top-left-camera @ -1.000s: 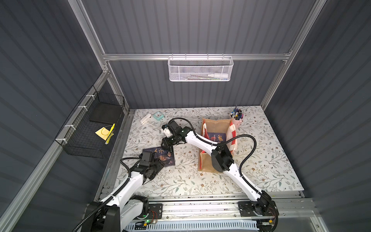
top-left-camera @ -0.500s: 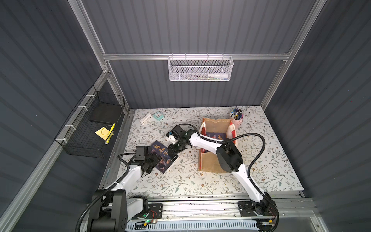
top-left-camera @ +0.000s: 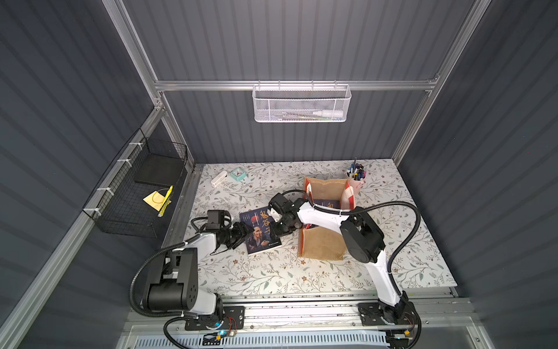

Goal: Put the books into the canvas bag
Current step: Pick up the book from the center of the board.

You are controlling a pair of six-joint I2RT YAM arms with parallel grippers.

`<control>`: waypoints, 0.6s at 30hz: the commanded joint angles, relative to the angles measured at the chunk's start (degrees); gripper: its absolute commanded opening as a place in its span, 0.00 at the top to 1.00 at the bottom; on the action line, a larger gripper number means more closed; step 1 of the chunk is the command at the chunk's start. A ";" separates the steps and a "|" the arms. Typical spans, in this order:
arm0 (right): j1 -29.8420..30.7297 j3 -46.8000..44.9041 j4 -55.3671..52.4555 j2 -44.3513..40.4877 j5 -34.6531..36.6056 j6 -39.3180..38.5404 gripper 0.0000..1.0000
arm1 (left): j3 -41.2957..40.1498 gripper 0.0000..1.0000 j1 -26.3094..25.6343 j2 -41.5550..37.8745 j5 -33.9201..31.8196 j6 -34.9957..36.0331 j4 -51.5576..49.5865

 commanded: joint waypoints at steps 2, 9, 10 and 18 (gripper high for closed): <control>-0.73 -3.46 1.80 -0.16 -2.29 4.19 0.62 | 1.04 0.41 -1.14 -0.22 16.59 0.51 3.34; -0.97 -4.20 2.00 -0.87 -6.94 4.78 0.64 | 0.98 0.48 -1.14 -1.23 18.47 -2.07 7.87; -0.96 -4.24 2.16 -0.97 -7.23 4.90 0.64 | 1.10 0.48 -1.14 -0.89 18.18 -2.30 7.86; -0.70 -4.81 1.55 -2.10 -7.24 4.93 0.64 | 1.97 0.69 -1.15 0.26 15.54 -0.95 4.75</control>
